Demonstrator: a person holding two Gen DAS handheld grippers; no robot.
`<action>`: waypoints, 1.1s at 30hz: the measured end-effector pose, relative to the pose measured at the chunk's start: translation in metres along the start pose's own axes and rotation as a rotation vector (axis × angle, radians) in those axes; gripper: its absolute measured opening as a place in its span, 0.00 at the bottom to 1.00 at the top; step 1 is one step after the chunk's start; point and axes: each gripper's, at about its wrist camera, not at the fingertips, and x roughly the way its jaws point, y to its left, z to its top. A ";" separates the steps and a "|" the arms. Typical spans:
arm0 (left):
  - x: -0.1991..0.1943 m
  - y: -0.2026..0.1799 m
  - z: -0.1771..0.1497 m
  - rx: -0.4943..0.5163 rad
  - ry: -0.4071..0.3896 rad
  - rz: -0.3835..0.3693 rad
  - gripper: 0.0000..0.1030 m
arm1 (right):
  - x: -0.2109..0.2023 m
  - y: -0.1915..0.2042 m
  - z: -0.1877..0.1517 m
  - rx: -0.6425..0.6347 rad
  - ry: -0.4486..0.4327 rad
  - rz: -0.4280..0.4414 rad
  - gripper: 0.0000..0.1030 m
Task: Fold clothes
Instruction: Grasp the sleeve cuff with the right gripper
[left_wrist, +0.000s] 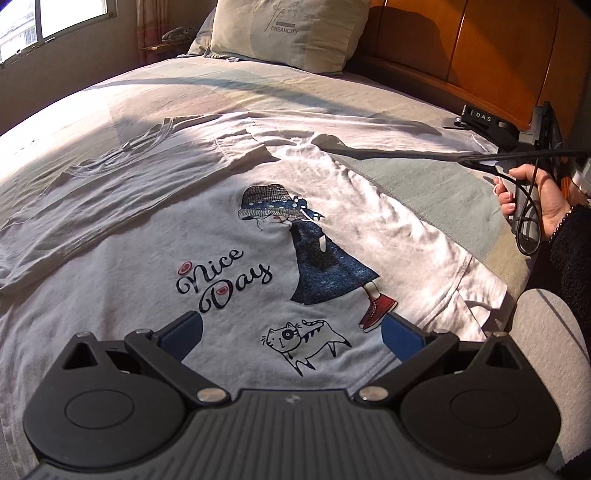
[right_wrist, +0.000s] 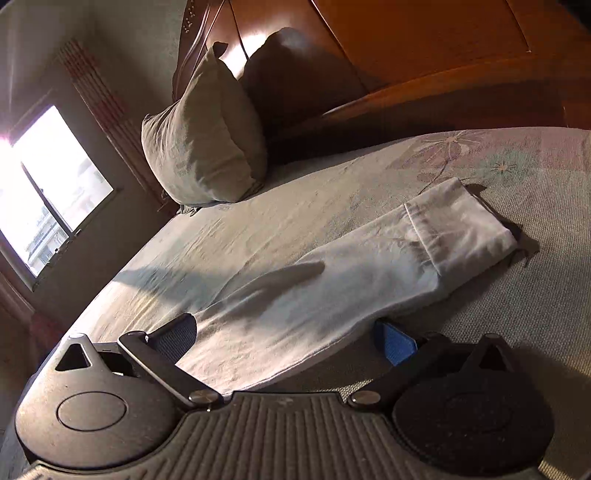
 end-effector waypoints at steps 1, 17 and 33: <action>0.000 0.001 0.000 -0.001 0.000 0.000 0.99 | -0.001 0.001 -0.001 -0.014 -0.001 -0.010 1.00; 0.009 -0.003 0.001 -0.013 0.015 -0.027 0.99 | 0.013 -0.025 0.018 0.298 -0.174 -0.018 1.00; 0.010 -0.004 0.000 -0.022 0.023 -0.031 0.99 | 0.054 0.015 0.016 0.065 -0.101 -0.017 1.00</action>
